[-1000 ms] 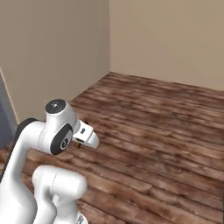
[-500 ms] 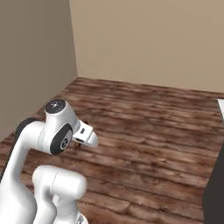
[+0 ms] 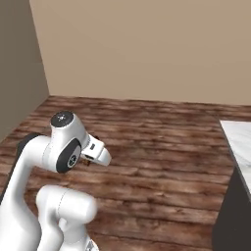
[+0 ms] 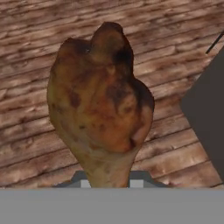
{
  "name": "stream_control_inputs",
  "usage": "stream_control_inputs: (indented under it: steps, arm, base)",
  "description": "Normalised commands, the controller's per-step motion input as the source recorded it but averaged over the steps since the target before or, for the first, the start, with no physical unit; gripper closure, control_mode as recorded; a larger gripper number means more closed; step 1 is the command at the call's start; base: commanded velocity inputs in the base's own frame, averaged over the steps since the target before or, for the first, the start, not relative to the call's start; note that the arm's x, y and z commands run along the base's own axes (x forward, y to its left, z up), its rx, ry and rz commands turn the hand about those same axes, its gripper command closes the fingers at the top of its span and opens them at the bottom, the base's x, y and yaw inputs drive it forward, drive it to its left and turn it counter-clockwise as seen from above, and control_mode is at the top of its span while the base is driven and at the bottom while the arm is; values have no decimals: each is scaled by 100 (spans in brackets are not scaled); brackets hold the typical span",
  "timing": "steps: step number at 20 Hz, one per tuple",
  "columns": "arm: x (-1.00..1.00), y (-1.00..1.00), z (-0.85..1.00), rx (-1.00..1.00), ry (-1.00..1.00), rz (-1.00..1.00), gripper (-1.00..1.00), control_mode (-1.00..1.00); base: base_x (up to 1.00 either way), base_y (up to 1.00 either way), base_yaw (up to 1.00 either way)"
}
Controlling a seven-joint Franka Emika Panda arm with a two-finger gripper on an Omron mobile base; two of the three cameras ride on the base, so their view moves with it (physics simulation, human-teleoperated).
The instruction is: Gather the carrot and cucumber from the fridge and place them on a tray on the dining counter. Then gather the chicken drumsticks from the fridge and place them on the other tray.
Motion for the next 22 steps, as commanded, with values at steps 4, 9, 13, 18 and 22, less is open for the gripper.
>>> stream_control_inputs:
  steps: [4, 9, 13, 18, 22]
  arm:
    - [0, 0, 0, 0, 0, 0, 100, 100]
    - [0, 0, 0, 0, 0, 0, 100, 100]
    - [0, 0, 0, 0, 0, 0, 100, 100]
    - [0, 0, 0, 0, 0, 0, 100, 100]
    - [0, 0, 0, 0, 0, 0, 100, 100]
  base:
    - [84, 7, -30]
    - [80, 6, -30]
    - [81, 14, -33]
    - [74, 10, -37]
    - [71, 9, -39]
